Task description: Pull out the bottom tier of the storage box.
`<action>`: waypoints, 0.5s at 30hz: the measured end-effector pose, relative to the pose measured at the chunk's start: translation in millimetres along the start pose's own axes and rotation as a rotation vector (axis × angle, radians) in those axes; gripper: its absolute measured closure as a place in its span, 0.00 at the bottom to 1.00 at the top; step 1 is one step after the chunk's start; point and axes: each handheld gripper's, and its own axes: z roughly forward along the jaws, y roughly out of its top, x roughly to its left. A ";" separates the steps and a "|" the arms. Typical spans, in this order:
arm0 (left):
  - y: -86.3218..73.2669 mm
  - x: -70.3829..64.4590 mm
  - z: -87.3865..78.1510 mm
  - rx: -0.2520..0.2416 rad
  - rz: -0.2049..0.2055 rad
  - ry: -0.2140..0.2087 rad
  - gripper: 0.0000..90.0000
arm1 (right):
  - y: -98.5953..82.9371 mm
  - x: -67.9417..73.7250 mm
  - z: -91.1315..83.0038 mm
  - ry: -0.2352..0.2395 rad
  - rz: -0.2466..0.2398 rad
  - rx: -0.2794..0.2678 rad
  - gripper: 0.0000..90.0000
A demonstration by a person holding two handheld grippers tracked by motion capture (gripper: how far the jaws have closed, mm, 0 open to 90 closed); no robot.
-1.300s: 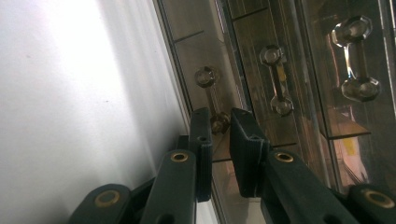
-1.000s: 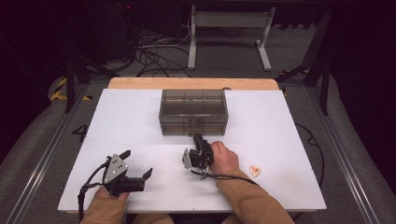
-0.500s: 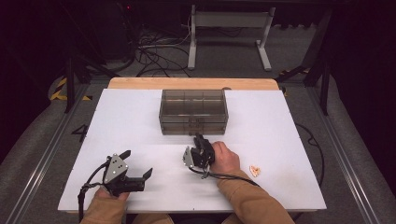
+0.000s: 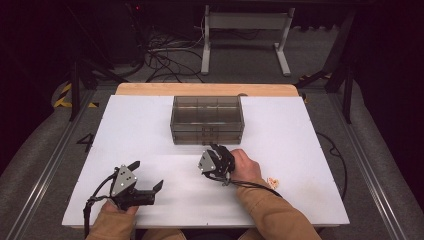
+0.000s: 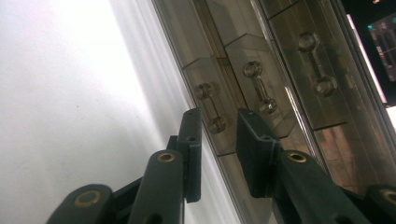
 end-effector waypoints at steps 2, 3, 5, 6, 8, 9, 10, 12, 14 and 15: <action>0.0 0.2 0.0 0.000 0.002 0.000 0.01 | 0.2 -3.9 -1.0 0.030 0.017 -0.004 0.77; 0.1 0.4 -0.1 0.001 0.005 0.002 0.01 | 0.0 -6.0 -1.1 0.043 0.021 -0.005 0.77; 0.0 0.2 -0.1 0.000 0.000 -0.002 0.01 | -0.5 -9.6 -1.5 0.072 0.026 -0.007 0.77; 0.0 0.4 -0.1 0.001 0.002 -0.002 0.01 | -0.7 -12.0 -1.7 0.087 0.031 -0.009 0.77; 0.1 0.4 -0.1 0.001 0.002 -0.002 0.01 | -0.5 -17.1 -1.6 0.129 0.067 -0.013 0.78; 0.2 0.5 -0.1 0.001 0.006 0.001 0.01 | -0.5 -19.9 -1.7 0.160 0.070 -0.009 0.78; 0.0 0.2 -0.1 0.000 0.001 -0.002 0.01 | -0.3 -22.9 -1.7 0.181 0.083 -0.008 0.78; 0.0 0.5 -0.2 0.001 0.002 -0.002 0.01 | -1.3 -31.1 -1.6 0.217 0.106 -0.008 0.78; 0.0 0.4 -0.2 -0.001 0.001 -0.002 0.01 | -2.9 -37.0 -1.3 0.237 0.125 -0.012 0.78; 0.0 0.3 -0.2 -0.001 0.001 -0.002 0.01 | -3.8 -39.7 -0.4 0.252 0.148 -0.012 0.78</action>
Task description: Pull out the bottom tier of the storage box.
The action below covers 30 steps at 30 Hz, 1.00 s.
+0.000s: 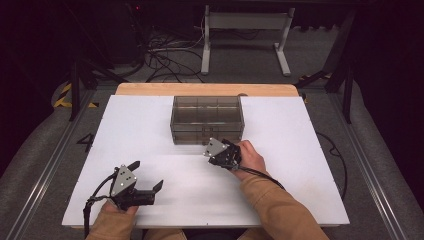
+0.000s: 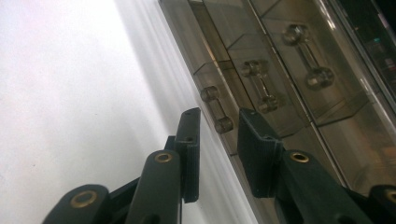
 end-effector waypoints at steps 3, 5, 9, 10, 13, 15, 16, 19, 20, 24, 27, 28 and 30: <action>0.0 0.0 -0.1 0.000 0.000 0.001 0.01 | -2.4 -10.2 1.9 0.040 0.010 0.020 0.78; 0.0 0.0 0.0 0.001 -0.001 0.002 0.01 | -3.1 -14.8 2.9 0.059 0.020 0.022 0.78; 0.0 0.0 0.0 0.001 -0.001 0.003 0.01 | -6.2 -25.5 4.8 0.108 0.030 0.022 0.78; 0.0 0.1 0.0 0.002 0.001 0.002 0.01 | -7.3 -27.1 5.1 0.113 0.036 0.022 0.78; 0.1 0.2 0.1 0.005 0.006 0.004 0.01 | -10.8 -32.1 5.8 0.117 0.034 0.027 0.78; 0.1 0.2 0.1 0.004 0.006 0.004 0.01 | -12.5 -34.9 5.7 0.112 0.033 0.024 0.77; 0.1 0.3 0.0 0.004 0.006 0.004 0.01 | -13.0 -36.3 5.4 0.112 0.036 0.023 0.77; 0.0 -0.1 0.1 0.002 0.000 0.002 0.01 | -14.5 -38.5 6.7 0.102 0.027 0.023 0.77; 0.0 -0.1 0.1 0.002 0.000 0.002 0.01 | -15.1 -38.5 7.3 0.100 0.025 0.027 0.77; 0.0 -0.1 0.3 0.004 0.001 0.002 0.01 | -19.1 -40.1 10.7 0.087 -0.021 0.036 0.77; 0.0 0.0 0.2 0.005 0.002 0.001 0.01 | -21.1 -42.0 13.0 0.088 -0.013 0.044 0.77; 0.0 0.0 0.2 0.004 0.002 0.001 0.01 | -21.5 -42.4 13.4 0.090 -0.014 0.048 0.77; 0.0 0.1 0.2 0.005 0.002 0.001 0.01 | -22.6 -43.2 15.5 0.097 -0.011 0.054 0.77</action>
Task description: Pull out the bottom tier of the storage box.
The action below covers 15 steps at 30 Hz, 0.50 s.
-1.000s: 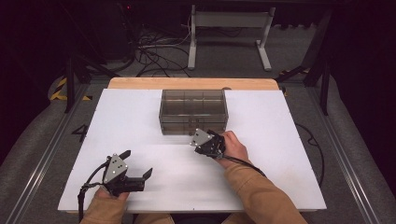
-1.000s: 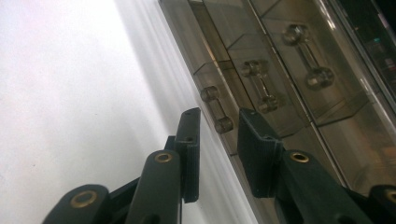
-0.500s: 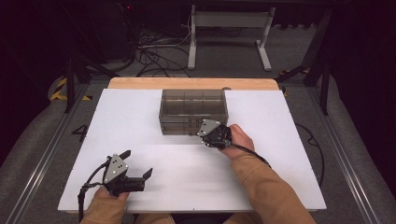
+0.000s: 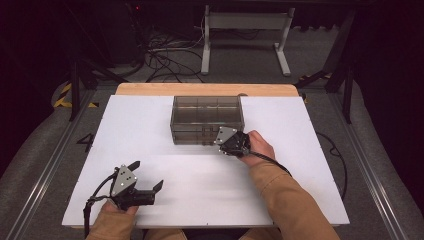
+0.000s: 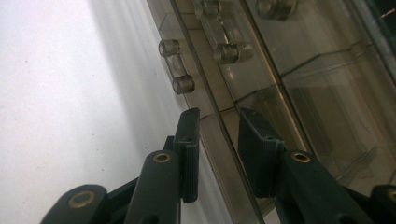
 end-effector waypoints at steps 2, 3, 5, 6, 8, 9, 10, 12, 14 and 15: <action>0.1 0.2 -0.1 0.001 0.003 0.002 0.01 | -0.7 -0.8 1.9 0.003 0.009 0.007 0.78; 0.1 0.2 -0.1 0.000 0.004 0.002 0.01 | -1.0 -0.9 2.9 0.007 0.011 0.009 0.78; 0.1 0.2 -0.1 0.000 0.003 0.002 0.01 | -0.7 -0.6 3.2 0.004 0.011 0.009 0.79; 0.1 0.2 -0.1 0.000 0.003 0.002 0.01 | -0.5 -0.7 3.3 0.005 0.013 0.009 0.79; 0.0 0.0 0.1 -0.002 0.002 0.003 0.01 | -0.5 -1.4 3.3 0.013 0.031 0.007 0.79; 0.0 -0.2 0.2 -0.001 -0.002 0.001 0.01 | -0.6 -2.2 3.3 0.017 0.040 0.007 0.79; 0.0 -0.2 0.1 -0.001 -0.002 0.001 0.01 | -0.5 -2.6 3.3 0.022 0.052 0.007 0.79; 0.0 -0.2 0.2 -0.001 -0.002 0.001 0.01 | -0.3 -3.7 3.1 0.033 0.068 0.010 0.79; 0.0 -0.2 0.2 -0.001 -0.002 0.001 0.01 | -0.2 -4.2 3.2 0.036 0.073 0.013 0.80; 0.0 -0.2 0.2 -0.001 -0.002 0.001 0.01 | 0.0 -4.2 3.2 0.035 0.074 0.014 0.80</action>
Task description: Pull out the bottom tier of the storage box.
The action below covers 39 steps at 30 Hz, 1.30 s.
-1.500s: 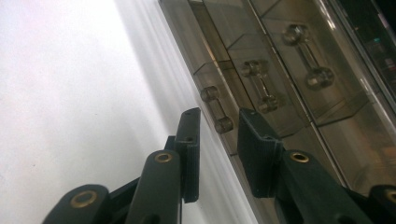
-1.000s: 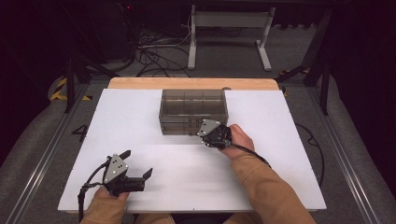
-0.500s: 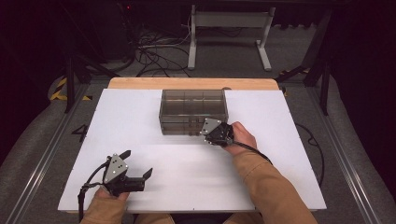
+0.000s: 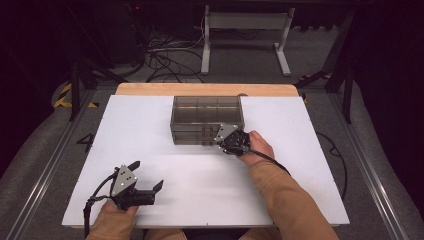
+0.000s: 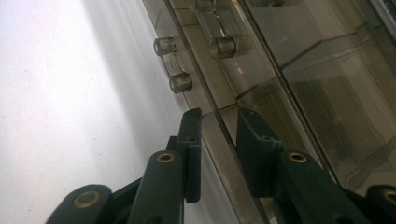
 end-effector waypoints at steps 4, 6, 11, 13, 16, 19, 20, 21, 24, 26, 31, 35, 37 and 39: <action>0.0 -0.1 0.1 0.000 -0.001 -0.001 0.01 | 0.6 -1.1 -1.8 0.019 0.018 0.010 0.82; 0.0 -0.1 0.0 0.000 0.000 0.000 0.01 | 0.5 -1.6 -2.7 0.034 0.032 0.011 0.83; 0.0 0.0 0.0 0.000 -0.001 0.000 0.01 | 4.7 -4.4 -6.2 0.087 0.069 0.055 0.86; 0.0 0.1 -0.2 0.001 0.001 -0.001 0.01 | 5.5 -5.4 -7.3 0.109 0.084 0.068 0.87; 0.0 0.1 -0.2 0.000 0.001 -0.001 0.01 | 5.1 -7.1 -8.7 0.137 0.114 0.075 0.88; 0.0 0.2 -0.2 -0.001 -0.003 -0.002 0.01 | 5.1 -7.4 -10.1 0.166 0.127 0.081 0.89; -0.1 0.4 -0.2 -0.001 -0.004 -0.003 0.01 | 5.3 -7.2 -10.5 0.176 0.126 0.086 0.89; -0.1 0.8 -0.4 -0.002 -0.006 -0.006 0.01 | 5.5 -6.8 -10.7 0.182 0.128 0.090 0.89; -0.2 1.4 -0.7 -0.005 -0.015 -0.007 0.01 | 6.1 -5.6 -12.5 0.213 0.135 0.103 0.89; -0.2 1.5 -0.8 -0.005 -0.016 -0.007 0.01 | 6.1 -4.5 -13.4 0.224 0.133 0.106 0.89; -0.2 1.6 -0.7 -0.005 -0.016 -0.008 0.01 | 6.6 -0.9 -15.6 0.252 0.130 0.119 0.89; -0.2 1.5 -0.7 -0.005 -0.016 -0.007 0.01 | 7.5 2.4 -17.2 0.258 0.121 0.129 0.87; -0.2 1.6 -0.7 -0.006 -0.016 -0.008 0.01 | 7.6 3.8 -18.0 0.256 0.117 0.132 0.87; -0.2 1.4 -0.6 -0.004 -0.017 -0.009 0.01 | 7.5 4.8 -18.9 0.261 0.115 0.134 0.87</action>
